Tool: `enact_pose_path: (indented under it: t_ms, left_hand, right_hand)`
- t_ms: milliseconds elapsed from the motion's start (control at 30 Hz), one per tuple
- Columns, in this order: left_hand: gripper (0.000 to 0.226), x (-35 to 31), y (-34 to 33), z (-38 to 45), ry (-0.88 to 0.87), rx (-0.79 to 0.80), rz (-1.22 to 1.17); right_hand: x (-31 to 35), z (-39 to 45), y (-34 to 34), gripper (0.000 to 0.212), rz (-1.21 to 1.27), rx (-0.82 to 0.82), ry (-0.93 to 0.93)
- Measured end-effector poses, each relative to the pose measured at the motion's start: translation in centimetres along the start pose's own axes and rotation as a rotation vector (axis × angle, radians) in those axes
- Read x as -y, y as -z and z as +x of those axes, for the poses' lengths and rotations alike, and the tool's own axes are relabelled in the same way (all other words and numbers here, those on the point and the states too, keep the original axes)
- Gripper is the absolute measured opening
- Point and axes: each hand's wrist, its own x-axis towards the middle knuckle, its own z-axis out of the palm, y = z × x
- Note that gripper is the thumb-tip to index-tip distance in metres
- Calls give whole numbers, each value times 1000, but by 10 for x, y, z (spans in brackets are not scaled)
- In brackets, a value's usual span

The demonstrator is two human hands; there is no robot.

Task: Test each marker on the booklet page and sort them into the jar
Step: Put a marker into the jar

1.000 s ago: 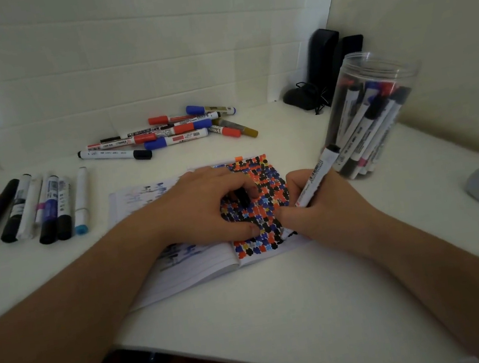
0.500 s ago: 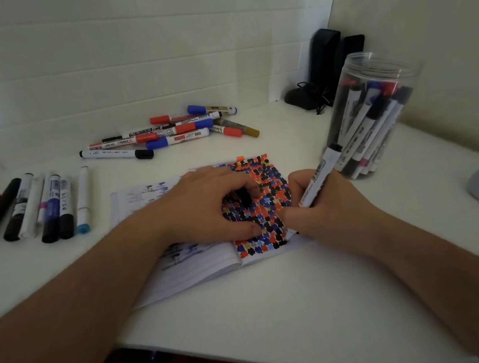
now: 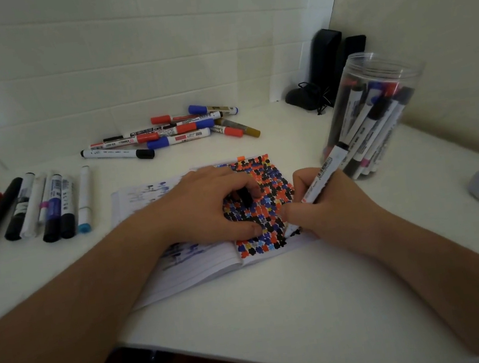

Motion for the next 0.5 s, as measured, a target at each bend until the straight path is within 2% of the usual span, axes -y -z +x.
enact_pose_path:
  t_ms: [200,300,367,500]
  left_hand:
    - [64,-1,0,-1,0,-13,9]
    - [39,0,-2,-1,13,-49,-51]
    - [21,3,-2,-1,50,-116,-171]
    - [15,6,-1,-5,137,-209,-359]
  right_hand:
    - [-3,1,-2,39,-37,13,-4]
    - [-2,1,2,40,-11,39,-3]
    - [-2,1,5,38,144,37,1]
    - [-3,3,14,19,538,9,29]
